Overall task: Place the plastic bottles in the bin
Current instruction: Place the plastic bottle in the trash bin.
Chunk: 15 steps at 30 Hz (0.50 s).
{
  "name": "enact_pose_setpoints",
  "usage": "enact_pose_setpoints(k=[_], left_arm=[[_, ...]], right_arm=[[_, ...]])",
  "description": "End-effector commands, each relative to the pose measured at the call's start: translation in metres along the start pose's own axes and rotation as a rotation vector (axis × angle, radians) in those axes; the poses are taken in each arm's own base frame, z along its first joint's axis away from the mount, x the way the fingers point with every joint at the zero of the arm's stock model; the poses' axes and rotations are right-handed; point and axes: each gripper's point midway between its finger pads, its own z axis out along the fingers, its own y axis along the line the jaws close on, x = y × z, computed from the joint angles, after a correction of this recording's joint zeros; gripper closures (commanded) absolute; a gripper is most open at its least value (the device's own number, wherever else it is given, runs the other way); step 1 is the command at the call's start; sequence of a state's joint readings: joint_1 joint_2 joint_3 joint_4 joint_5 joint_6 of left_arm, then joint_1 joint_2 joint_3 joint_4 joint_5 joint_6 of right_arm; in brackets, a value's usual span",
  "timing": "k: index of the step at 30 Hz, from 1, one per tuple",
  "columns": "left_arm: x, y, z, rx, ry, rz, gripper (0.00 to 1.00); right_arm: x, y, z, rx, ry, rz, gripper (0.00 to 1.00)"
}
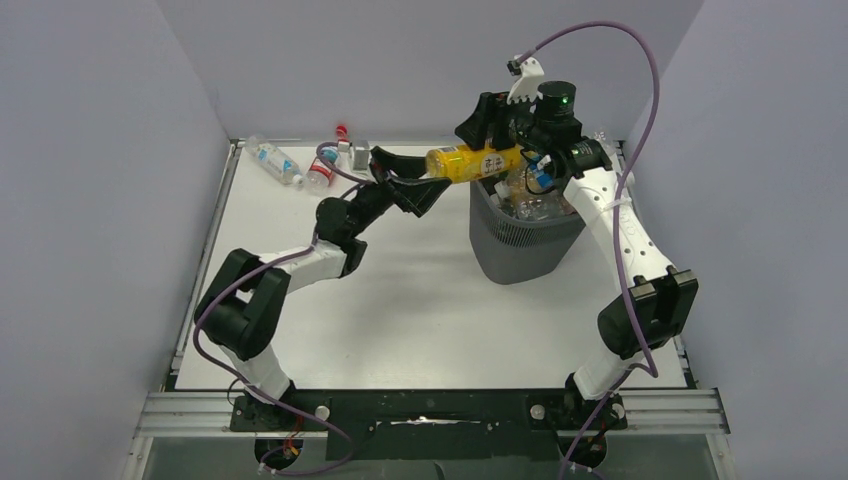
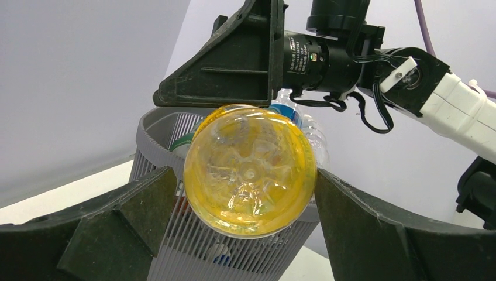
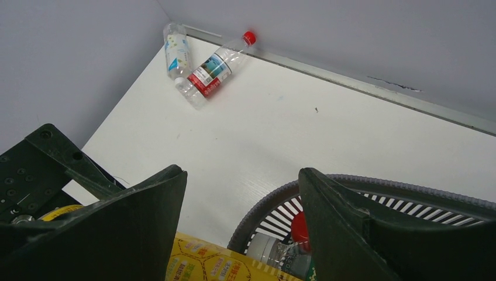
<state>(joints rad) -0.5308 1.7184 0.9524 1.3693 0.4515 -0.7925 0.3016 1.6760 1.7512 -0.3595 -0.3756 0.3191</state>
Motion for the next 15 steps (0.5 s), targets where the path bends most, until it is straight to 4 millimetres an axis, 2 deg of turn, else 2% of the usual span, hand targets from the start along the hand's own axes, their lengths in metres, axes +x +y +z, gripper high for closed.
enact_pose_setpoints(k=[1, 6, 10, 15], left_arm=[[-0.02, -0.008, 0.008, 0.032, -0.142, 0.011, 0.11], [-0.02, -0.002, 0.013, 0.019, -0.2, -0.014, 0.11], [-0.027, 0.002, 0.013, 0.017, -0.265, -0.038, 0.11], [-0.032, -0.001, 0.021, 0.059, -0.321, -0.078, 0.11]], right_arm=[[0.019, -0.001, -0.008, 0.006, 0.062, 0.026, 0.3], [0.019, 0.0, -0.008, 0.0, 0.062, 0.032, 0.3], [0.019, 0.001, -0.009, -0.003, 0.062, 0.03, 0.3], [0.02, 0.001, -0.009, -0.009, 0.063, 0.036, 0.3]])
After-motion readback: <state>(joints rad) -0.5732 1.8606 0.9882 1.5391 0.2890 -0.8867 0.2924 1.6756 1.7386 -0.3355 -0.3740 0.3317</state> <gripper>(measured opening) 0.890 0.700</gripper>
